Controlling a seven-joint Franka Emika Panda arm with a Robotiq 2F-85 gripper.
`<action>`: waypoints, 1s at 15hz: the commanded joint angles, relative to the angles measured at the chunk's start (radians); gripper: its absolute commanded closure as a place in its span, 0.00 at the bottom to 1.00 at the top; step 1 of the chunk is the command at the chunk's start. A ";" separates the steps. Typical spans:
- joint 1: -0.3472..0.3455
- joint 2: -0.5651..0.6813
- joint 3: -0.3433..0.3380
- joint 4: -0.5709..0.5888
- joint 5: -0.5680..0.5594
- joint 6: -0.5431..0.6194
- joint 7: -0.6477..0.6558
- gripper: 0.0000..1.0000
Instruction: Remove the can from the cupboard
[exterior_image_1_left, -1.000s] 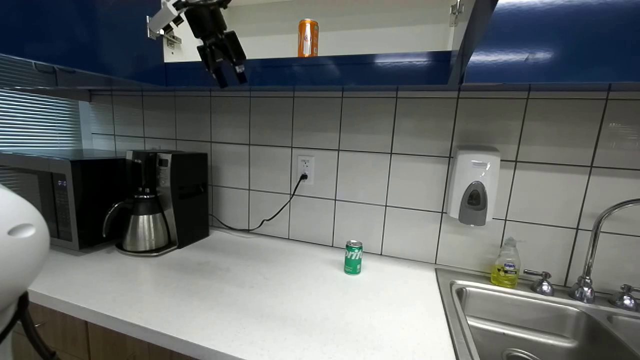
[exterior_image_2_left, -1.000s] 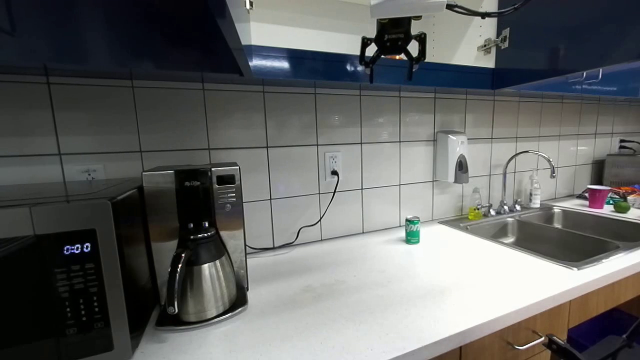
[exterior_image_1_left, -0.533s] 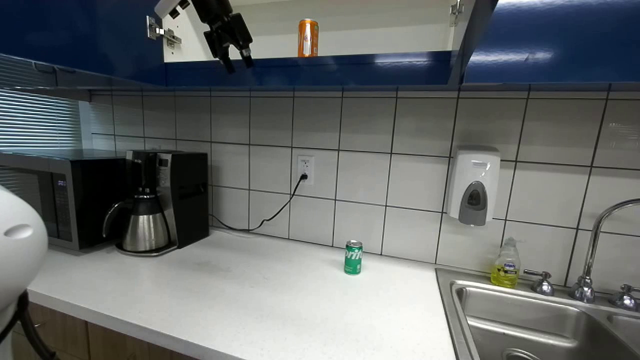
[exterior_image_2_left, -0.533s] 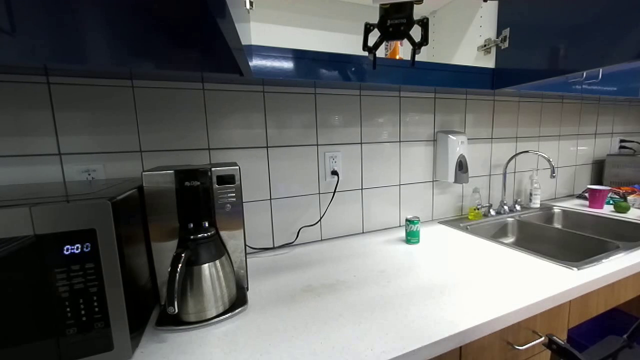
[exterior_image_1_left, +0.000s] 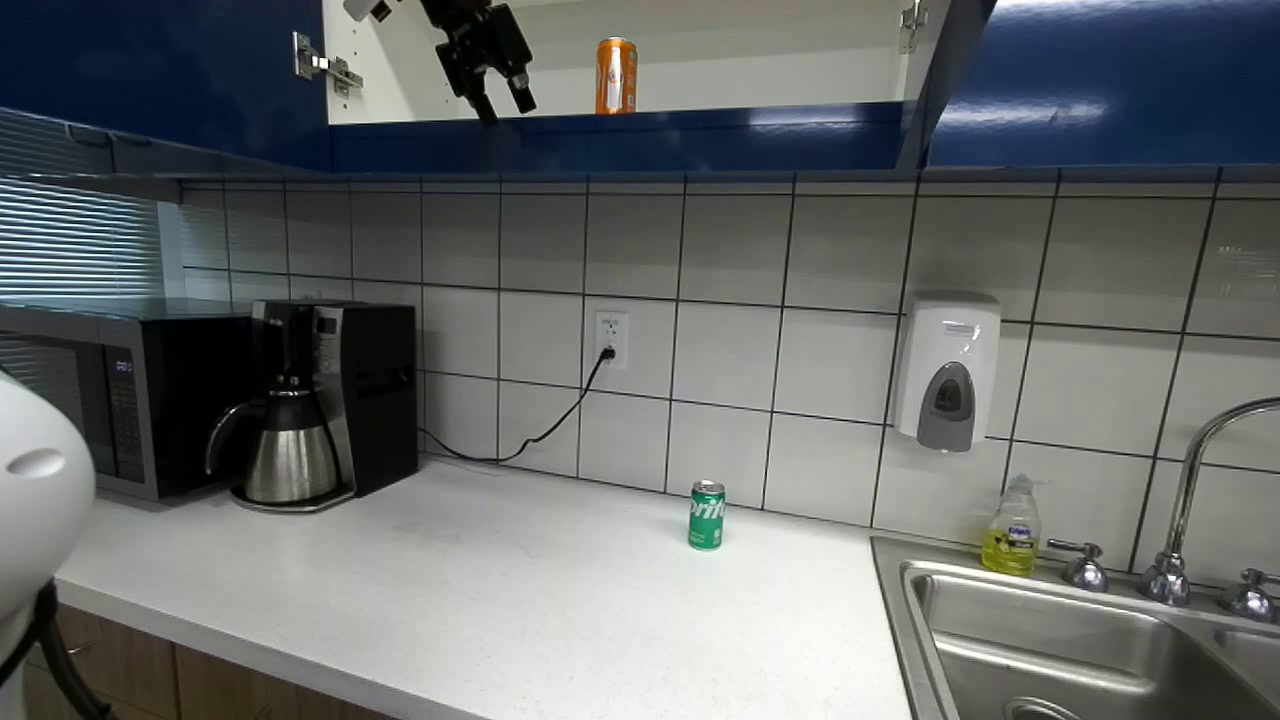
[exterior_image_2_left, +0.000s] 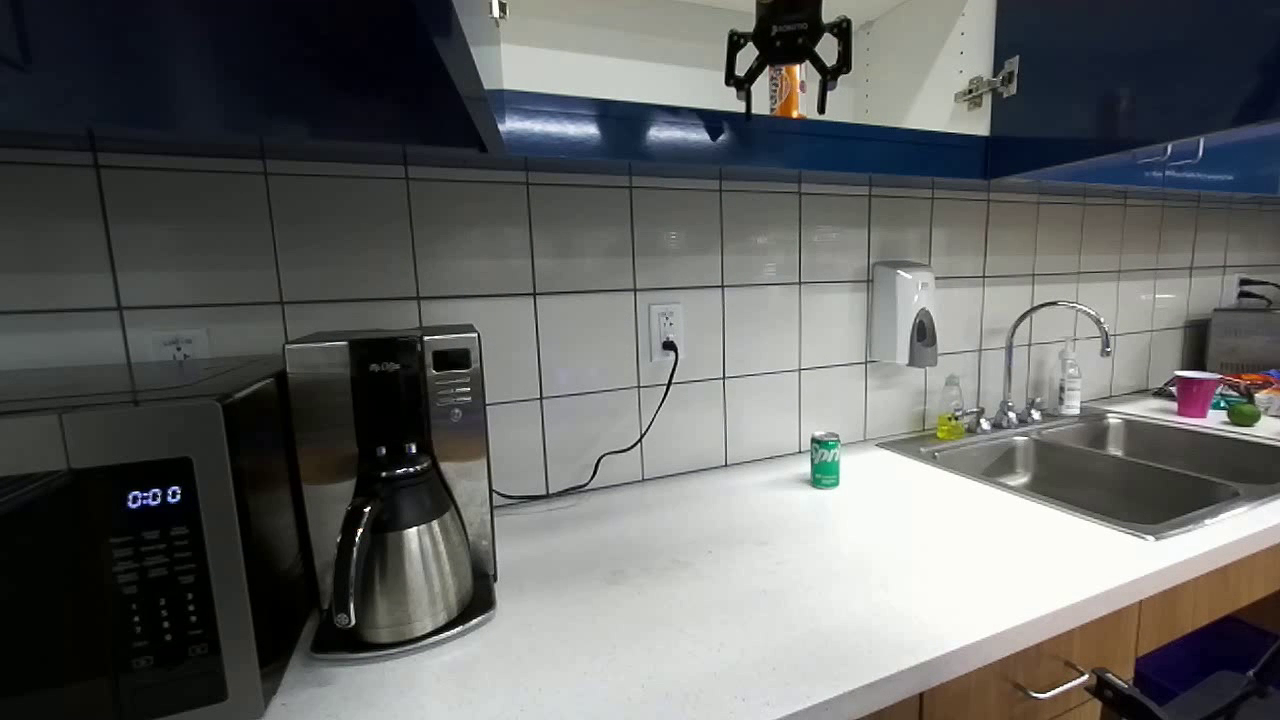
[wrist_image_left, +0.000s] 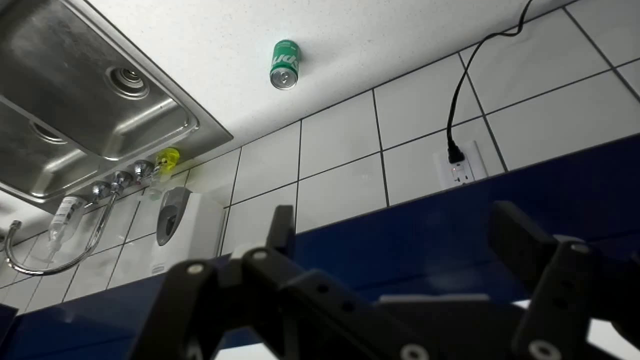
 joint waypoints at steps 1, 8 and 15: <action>-0.001 0.073 -0.005 0.119 -0.027 -0.056 0.028 0.00; 0.009 0.149 -0.038 0.244 -0.038 -0.090 0.027 0.00; 0.017 0.212 -0.069 0.348 -0.050 -0.122 0.019 0.00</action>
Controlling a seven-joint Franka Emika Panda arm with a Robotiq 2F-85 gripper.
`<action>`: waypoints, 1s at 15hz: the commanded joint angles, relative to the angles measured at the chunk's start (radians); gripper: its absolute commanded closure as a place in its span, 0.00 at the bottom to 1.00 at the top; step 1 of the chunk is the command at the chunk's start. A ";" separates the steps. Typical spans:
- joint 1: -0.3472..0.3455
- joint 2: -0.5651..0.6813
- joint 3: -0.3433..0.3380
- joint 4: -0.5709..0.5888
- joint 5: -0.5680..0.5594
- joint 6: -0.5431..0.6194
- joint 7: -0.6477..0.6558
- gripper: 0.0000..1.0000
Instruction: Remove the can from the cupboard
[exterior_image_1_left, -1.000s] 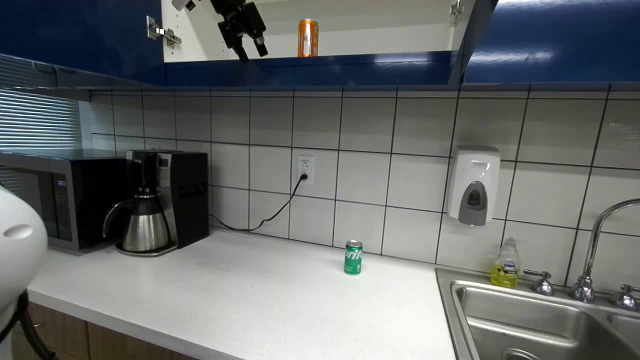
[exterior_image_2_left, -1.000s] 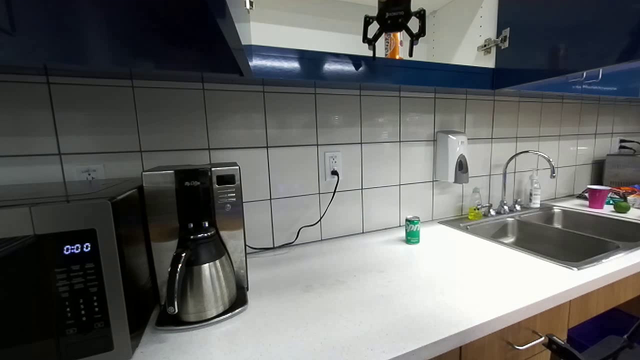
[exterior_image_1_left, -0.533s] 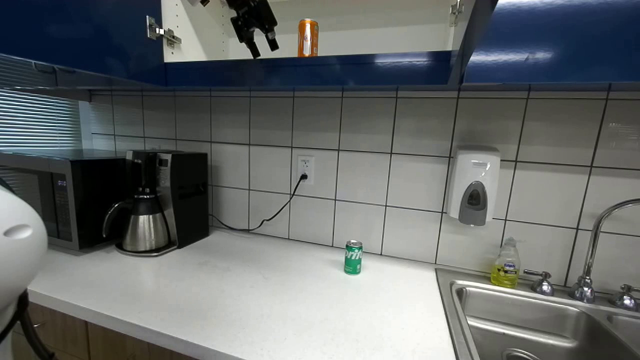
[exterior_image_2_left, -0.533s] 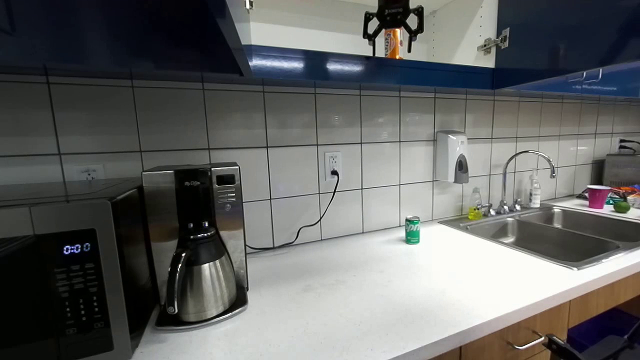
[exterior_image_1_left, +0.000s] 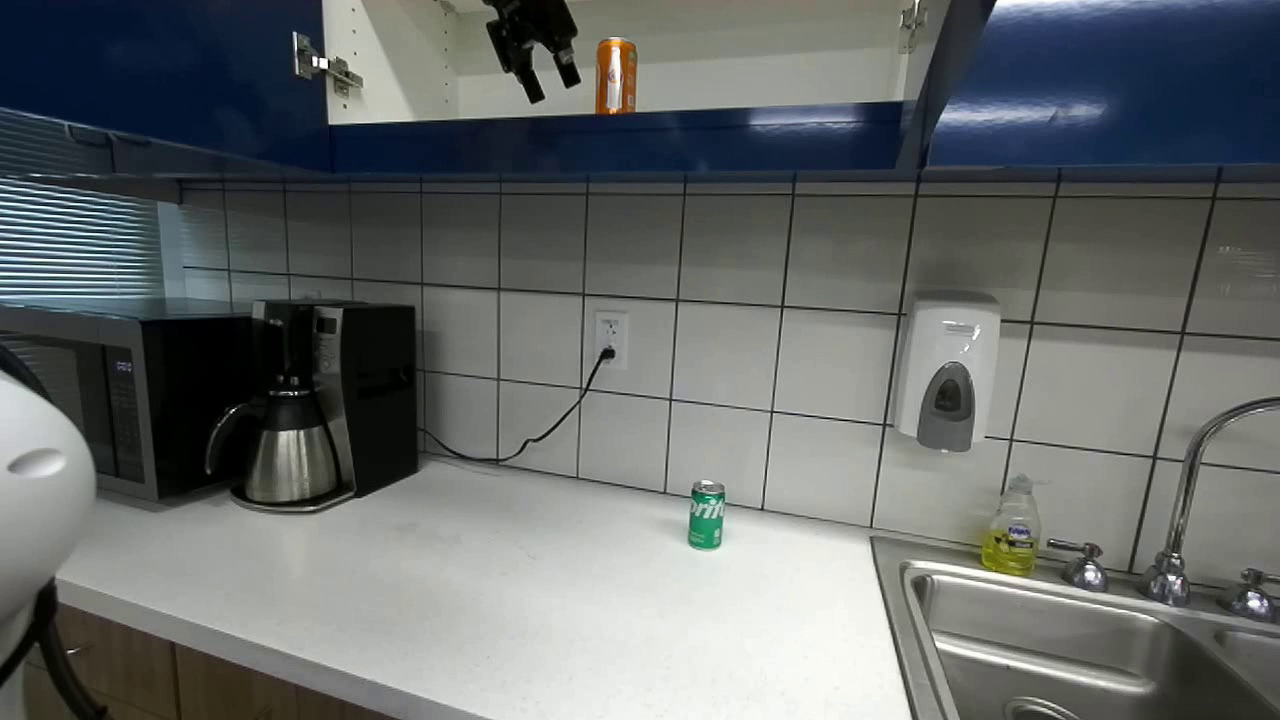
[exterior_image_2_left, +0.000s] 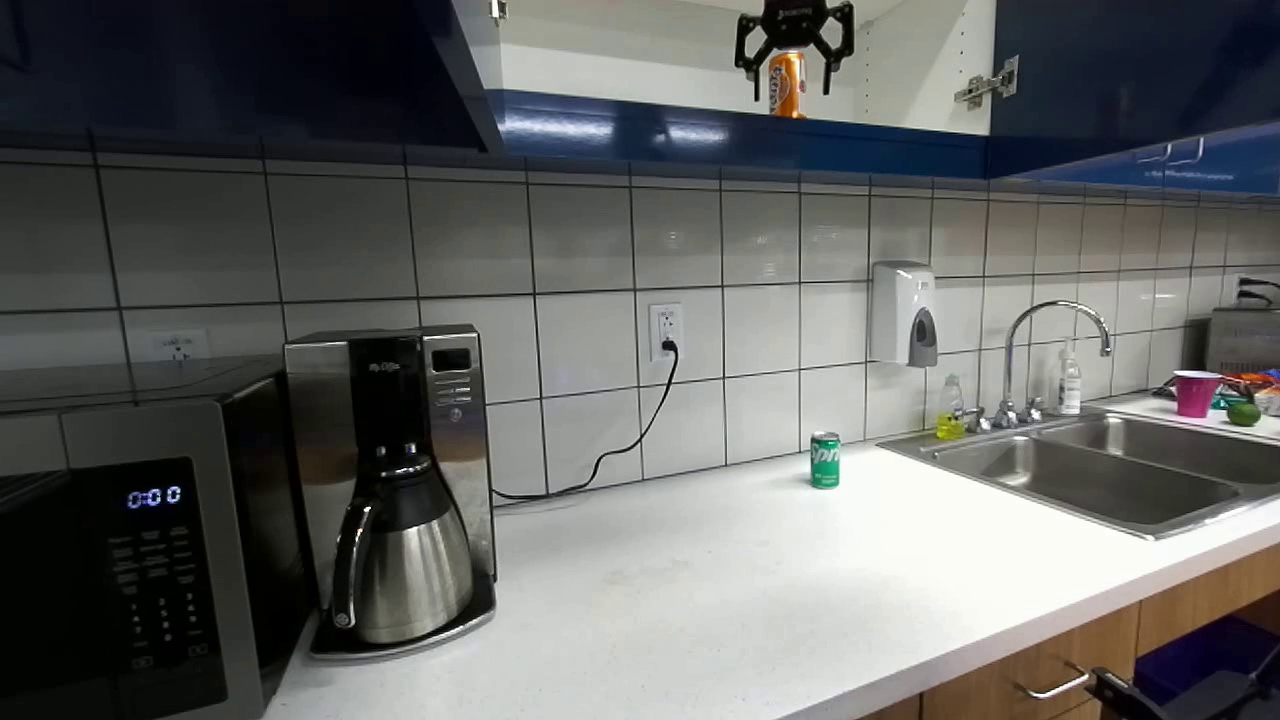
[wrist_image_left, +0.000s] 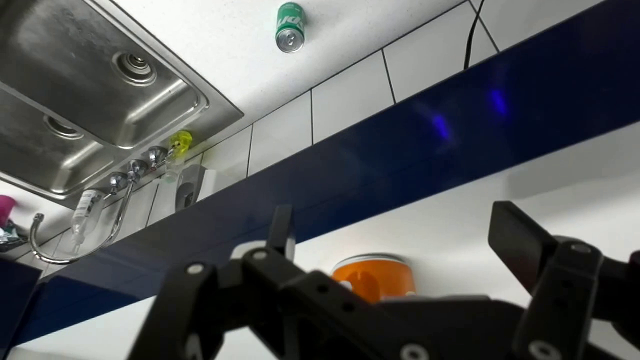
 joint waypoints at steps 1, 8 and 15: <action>0.017 0.058 -0.017 0.091 -0.027 -0.043 0.019 0.00; 0.003 0.110 -0.020 0.151 -0.052 -0.033 0.009 0.00; 0.002 0.149 -0.029 0.217 -0.069 -0.039 0.005 0.00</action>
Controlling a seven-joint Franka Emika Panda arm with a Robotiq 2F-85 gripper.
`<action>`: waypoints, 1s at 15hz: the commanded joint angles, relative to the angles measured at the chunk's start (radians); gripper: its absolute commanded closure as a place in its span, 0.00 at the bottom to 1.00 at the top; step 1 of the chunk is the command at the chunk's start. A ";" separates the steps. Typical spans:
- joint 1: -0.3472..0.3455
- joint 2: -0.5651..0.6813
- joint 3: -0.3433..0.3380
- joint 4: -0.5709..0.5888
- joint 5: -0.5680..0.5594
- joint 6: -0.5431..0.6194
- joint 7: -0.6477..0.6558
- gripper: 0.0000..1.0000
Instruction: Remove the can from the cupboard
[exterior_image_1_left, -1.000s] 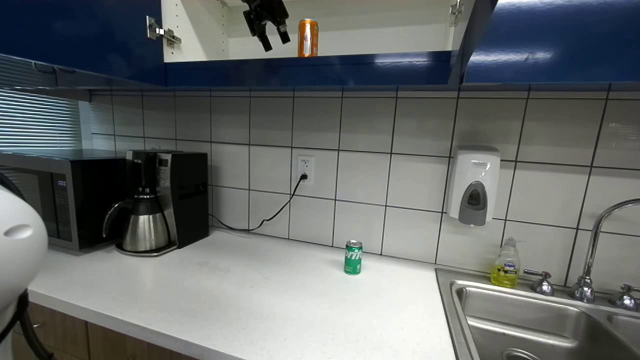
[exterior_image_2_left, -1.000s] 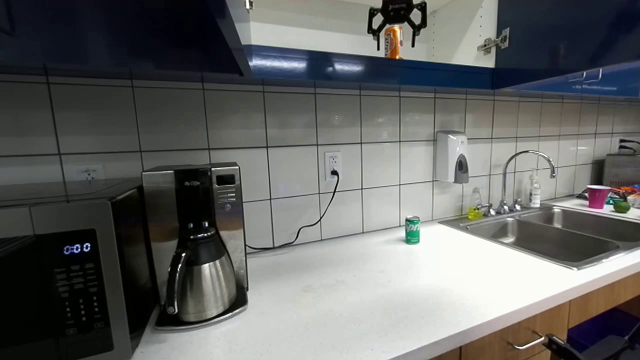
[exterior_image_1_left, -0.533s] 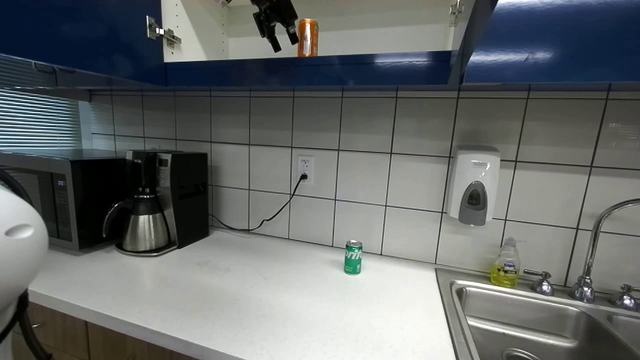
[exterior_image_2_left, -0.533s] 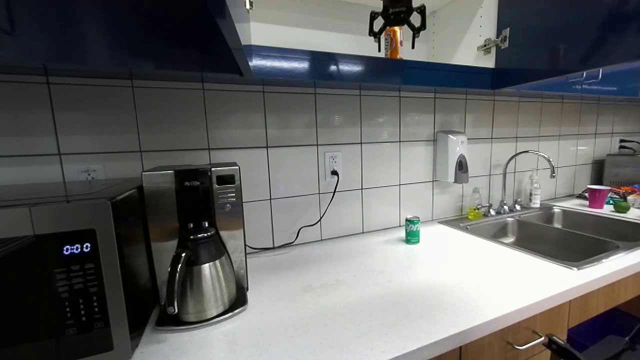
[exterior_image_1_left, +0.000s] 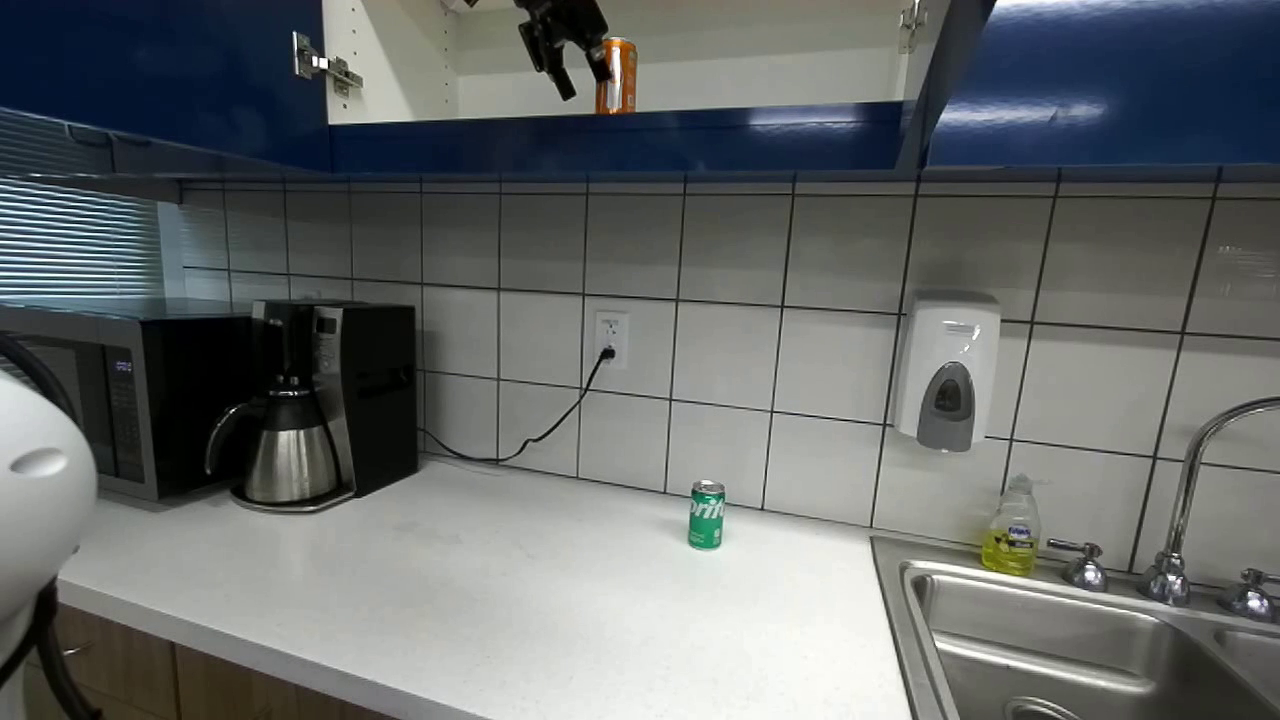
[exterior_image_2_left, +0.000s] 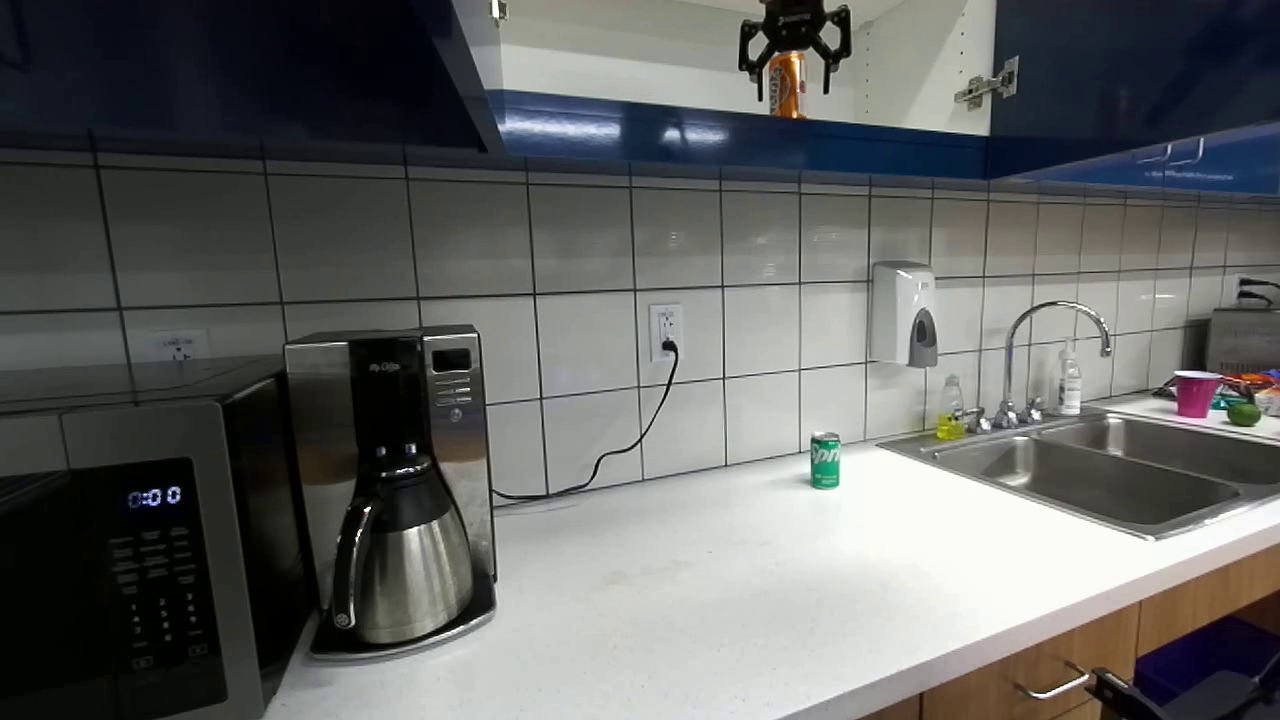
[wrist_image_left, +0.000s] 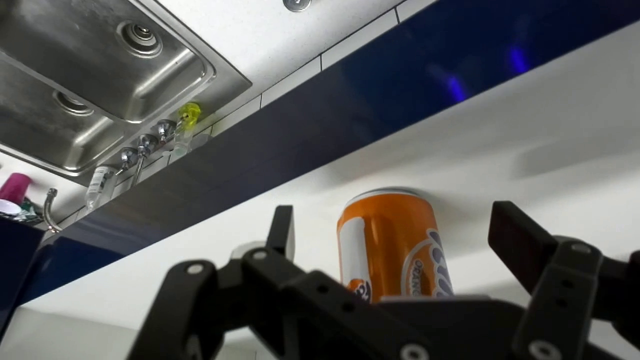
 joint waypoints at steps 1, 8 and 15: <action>-0.002 0.040 -0.004 0.076 -0.011 -0.035 0.004 0.00; -0.002 0.077 -0.030 0.139 0.000 -0.040 0.003 0.00; 0.004 0.103 -0.032 0.190 0.001 -0.034 0.005 0.00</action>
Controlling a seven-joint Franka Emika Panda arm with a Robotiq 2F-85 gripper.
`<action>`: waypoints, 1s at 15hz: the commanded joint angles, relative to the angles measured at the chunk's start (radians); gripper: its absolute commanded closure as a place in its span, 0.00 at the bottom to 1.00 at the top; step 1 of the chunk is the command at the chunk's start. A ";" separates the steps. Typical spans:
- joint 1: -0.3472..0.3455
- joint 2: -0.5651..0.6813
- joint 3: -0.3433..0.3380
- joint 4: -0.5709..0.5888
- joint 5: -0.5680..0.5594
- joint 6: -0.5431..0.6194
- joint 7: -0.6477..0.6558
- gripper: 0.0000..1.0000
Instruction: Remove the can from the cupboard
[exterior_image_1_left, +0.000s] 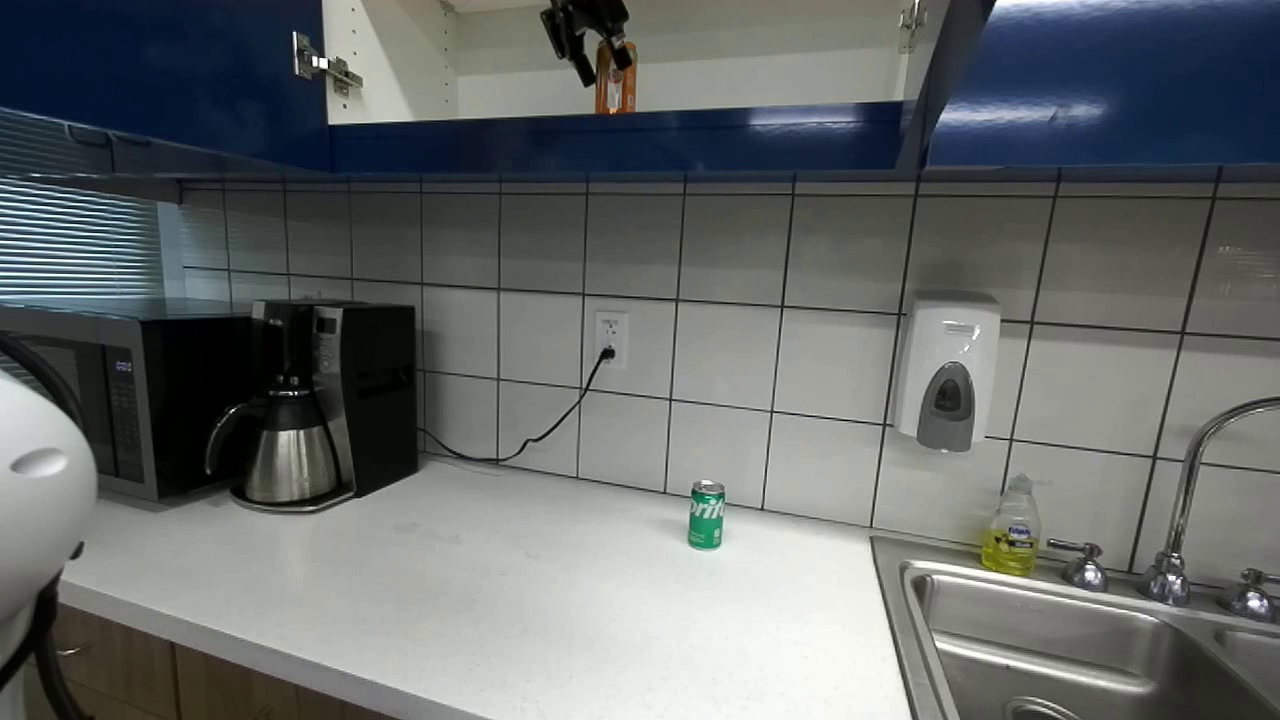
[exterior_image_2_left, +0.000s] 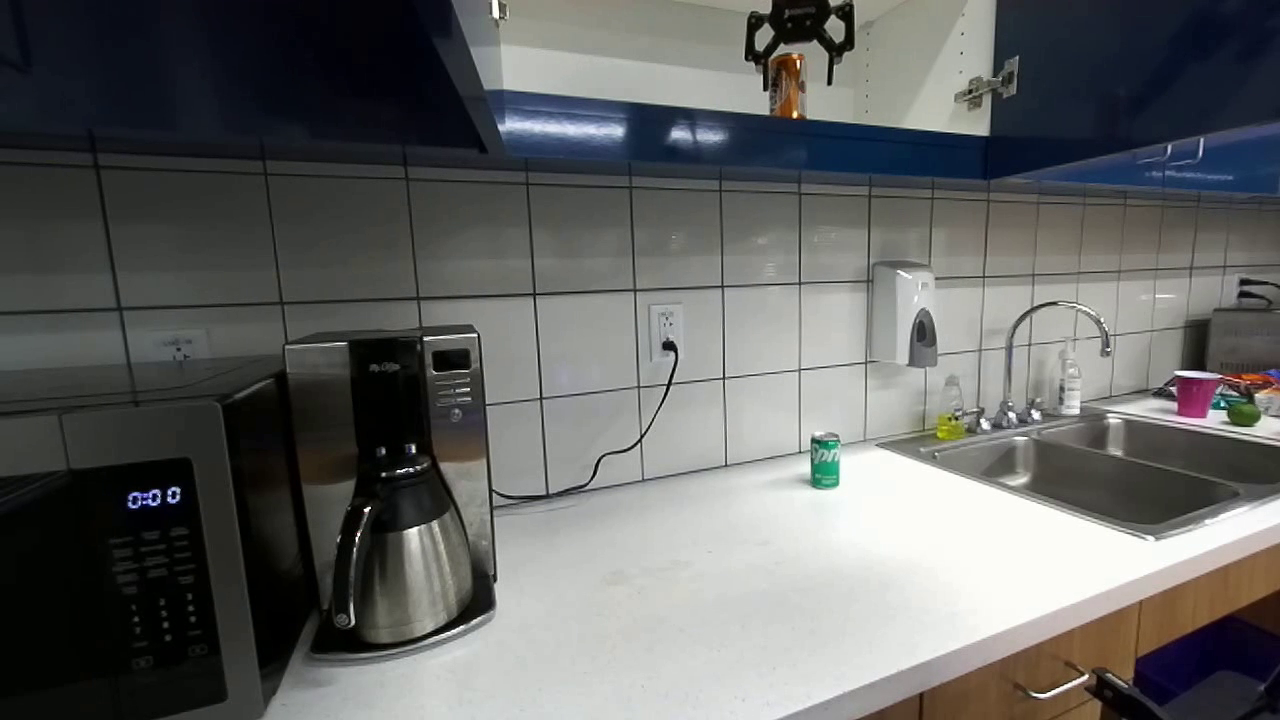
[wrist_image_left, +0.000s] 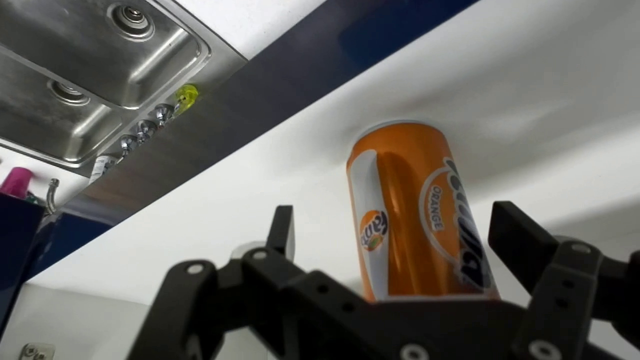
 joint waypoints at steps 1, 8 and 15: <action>0.003 0.036 0.002 0.068 0.000 -0.031 0.007 0.00; 0.009 0.071 0.003 0.107 -0.007 -0.031 0.011 0.00; 0.017 0.093 0.003 0.136 -0.011 -0.029 0.016 0.00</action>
